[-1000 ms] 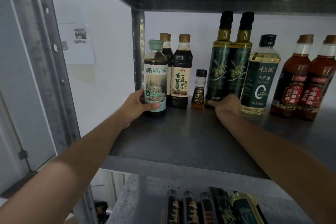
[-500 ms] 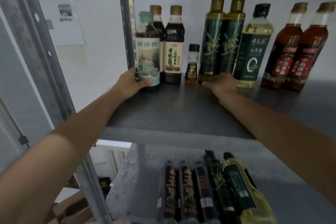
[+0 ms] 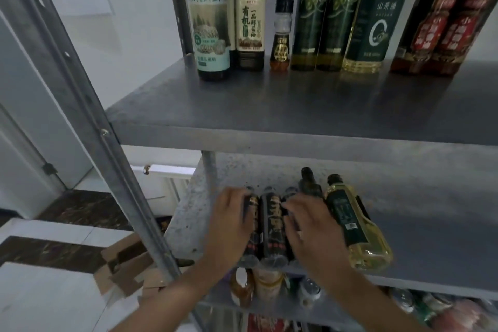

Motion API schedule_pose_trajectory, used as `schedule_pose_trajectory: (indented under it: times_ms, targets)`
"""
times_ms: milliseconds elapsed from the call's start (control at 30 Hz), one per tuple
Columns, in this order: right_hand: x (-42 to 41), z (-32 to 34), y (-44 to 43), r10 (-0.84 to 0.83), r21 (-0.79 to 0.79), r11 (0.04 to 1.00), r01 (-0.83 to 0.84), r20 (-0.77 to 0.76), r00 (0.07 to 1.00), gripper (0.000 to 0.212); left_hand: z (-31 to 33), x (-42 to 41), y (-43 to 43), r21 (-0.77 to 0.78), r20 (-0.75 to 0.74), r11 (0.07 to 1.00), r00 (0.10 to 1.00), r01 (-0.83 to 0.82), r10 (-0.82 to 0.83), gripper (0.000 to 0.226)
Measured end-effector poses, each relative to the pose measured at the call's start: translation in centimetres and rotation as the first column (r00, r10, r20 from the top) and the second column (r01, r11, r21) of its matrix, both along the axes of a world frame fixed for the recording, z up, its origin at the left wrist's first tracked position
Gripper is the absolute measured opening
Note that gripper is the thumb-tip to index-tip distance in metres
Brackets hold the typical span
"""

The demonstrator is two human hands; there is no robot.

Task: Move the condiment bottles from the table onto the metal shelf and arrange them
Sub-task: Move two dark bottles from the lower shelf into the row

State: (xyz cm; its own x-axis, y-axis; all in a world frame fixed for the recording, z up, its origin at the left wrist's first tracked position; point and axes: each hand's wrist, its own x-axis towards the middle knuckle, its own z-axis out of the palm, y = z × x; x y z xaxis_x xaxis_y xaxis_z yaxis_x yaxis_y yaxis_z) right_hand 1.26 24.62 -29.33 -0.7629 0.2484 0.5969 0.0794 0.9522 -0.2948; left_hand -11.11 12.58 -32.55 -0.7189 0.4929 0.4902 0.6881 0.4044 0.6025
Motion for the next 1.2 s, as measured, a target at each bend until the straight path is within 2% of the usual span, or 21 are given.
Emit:
schedule_pose_trajectory:
  times_ms: [67, 100, 167, 233, 367, 433, 467, 567, 667, 767, 933, 1000, 1067, 1133, 1200]
  targets:
    - [-2.3, -2.9, -0.6, -0.069, -0.079, 0.992, 0.094, 0.281, 0.957, 0.027, -4.0, -0.7, 1.6, -0.303, 0.311, 0.950, 0.935, -0.075, 0.173, 0.046]
    - [-3.3, -3.5, -0.4, -0.115, -0.120, 0.976, 0.179, 0.409, 0.905, 0.026, -4.9, -1.1, 2.1, -0.392, 0.405, 0.918, 0.885, -0.060, 0.231, 0.054]
    - [-4.6, -4.8, 0.4, -0.129, -0.188, 0.933, 0.306, 0.620, 0.774, 0.025, -6.7, -2.6, 2.5, -0.410, 0.556, 0.912, 0.786, -0.024, 0.270, 0.062]
    - [-5.7, -5.7, 1.0, -0.113, -0.208, 0.907, 0.365, 0.716, 0.689, 0.022, -7.8, -3.7, 2.7, -0.335, 0.704, 0.942, 0.667, 0.010, 0.244, 0.066]
    - [-7.5, -6.7, 0.9, -0.108, -0.224, 0.903, 0.366, 0.708, 0.698, 0.020, -6.6, -3.6, 1.9, -0.130, 0.886, 0.991, 0.450, 0.010, 0.112, 0.033]
    - [-7.9, -6.9, 0.7, -0.084, -0.228, 0.912, 0.340, 0.709, 0.700, 0.019, -5.9, -3.8, 1.4, -0.046, 0.946, 0.999, 0.321, -0.002, 0.044, 0.026]
    - [-8.1, -6.9, 0.5, -0.064, -0.246, 0.909, 0.336, 0.714, 0.698, 0.020, -5.6, -4.1, 1.2, -0.023, 0.957, 1.000, 0.289, 0.000, 0.022, 0.023]
    - [-8.4, -7.2, -0.1, 0.017, -0.333, 0.876, 0.349, 0.743, 0.669, 0.035, -4.8, -4.8, 0.3, -0.069, 0.959, 0.997, 0.278, 0.047, 0.053, 0.009]
    - [-8.4, -7.5, -0.2, 0.111, -0.530, 0.721, 0.445, 0.723, 0.681, 0.056, -4.5, -5.2, -0.5, -0.061, 0.977, 0.997, 0.208, 0.047, 0.050, 0.013]
    - [-8.1, -7.8, 0.2, 0.167, -0.677, 0.516, 0.525, 0.681, 0.713, 0.069, -4.7, -5.6, -1.5, -0.041, 0.991, 0.999, 0.125, 0.027, 0.037, 0.043]
    - [-7.2, -7.6, 1.2, 0.300, -0.815, 0.132, 0.564, 0.575, 0.761, 0.073, -4.9, -4.4, -3.6, 0.048, 0.998, 0.999, 0.034, -0.004, -0.048, 0.062]
    - [-6.4, -7.6, 1.2, 0.375, -0.845, 0.005, 0.534, 0.497, 0.782, 0.080, -5.0, -3.7, -4.9, 0.119, 0.992, 0.993, 0.031, -0.018, -0.118, 0.071]
    - [-5.4, -7.5, 0.7, 0.445, -0.868, -0.048, 0.494, 0.424, 0.788, 0.080, -4.7, -2.7, -6.2, 0.200, 0.978, 0.979, 0.056, 0.031, -0.202, 0.083]
    - [-4.2, -6.9, -0.2, 0.465, -0.896, -0.047, 0.441, 0.371, 0.804, 0.062, -4.5, -1.9, -7.4, 0.270, 0.958, 0.962, 0.085, 0.045, -0.273, 0.070]
    - [-3.3, -6.8, -1.0, 0.451, -0.931, -0.011, 0.366, 0.322, 0.832, 0.058, -4.5, -1.2, -8.5, 0.310, 0.937, 0.949, 0.151, 0.049, -0.314, 0.055]
